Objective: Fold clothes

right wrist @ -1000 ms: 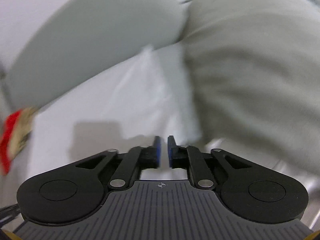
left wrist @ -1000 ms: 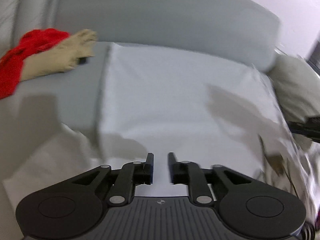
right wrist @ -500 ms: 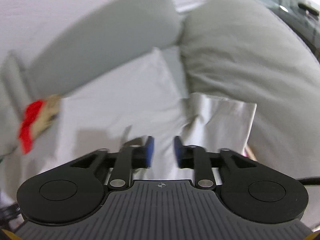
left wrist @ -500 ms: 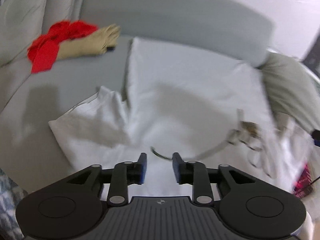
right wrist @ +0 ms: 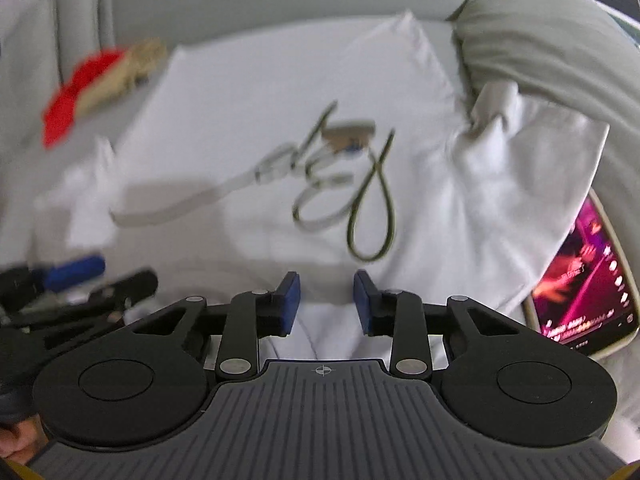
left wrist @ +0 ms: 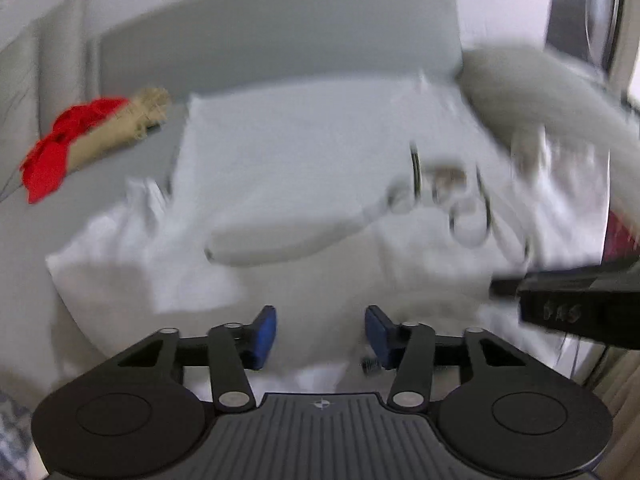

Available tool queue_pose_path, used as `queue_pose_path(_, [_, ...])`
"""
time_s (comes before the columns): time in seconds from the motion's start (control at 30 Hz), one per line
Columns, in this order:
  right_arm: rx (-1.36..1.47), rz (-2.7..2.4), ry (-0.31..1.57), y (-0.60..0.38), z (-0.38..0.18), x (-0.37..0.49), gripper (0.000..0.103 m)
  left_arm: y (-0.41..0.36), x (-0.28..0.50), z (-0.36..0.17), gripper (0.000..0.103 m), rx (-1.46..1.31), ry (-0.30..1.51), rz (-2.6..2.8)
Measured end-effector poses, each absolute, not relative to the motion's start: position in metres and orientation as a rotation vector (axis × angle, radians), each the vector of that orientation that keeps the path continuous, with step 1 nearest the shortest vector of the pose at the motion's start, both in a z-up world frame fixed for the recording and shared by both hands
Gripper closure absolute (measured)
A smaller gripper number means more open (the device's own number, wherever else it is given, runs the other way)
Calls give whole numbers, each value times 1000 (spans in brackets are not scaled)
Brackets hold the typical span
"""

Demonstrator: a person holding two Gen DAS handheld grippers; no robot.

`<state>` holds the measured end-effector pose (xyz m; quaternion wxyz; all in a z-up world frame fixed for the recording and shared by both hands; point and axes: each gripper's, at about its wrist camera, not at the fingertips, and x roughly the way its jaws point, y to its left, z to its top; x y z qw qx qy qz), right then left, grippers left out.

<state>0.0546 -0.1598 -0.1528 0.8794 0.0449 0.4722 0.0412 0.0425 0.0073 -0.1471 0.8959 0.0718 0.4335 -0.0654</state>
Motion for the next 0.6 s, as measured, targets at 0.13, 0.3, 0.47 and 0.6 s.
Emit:
queue_pose_path(0.13, [37, 93, 1017, -162, -150, 28, 65, 11, 37, -137, 56, 128, 990, -134])
queue_pose_path(0.3, [282, 140, 1151, -208, -139, 12, 59, 17, 25, -118, 47, 34, 1045, -196])
queue_pose_path(0.47, [651, 44, 876, -300, -90, -2, 30, 17, 27, -100, 45, -11, 1002, -233])
queue_pose_path(0.6, [751, -94, 807, -362, -88, 10, 31, 15, 39, -100, 42, -50, 975, -250])
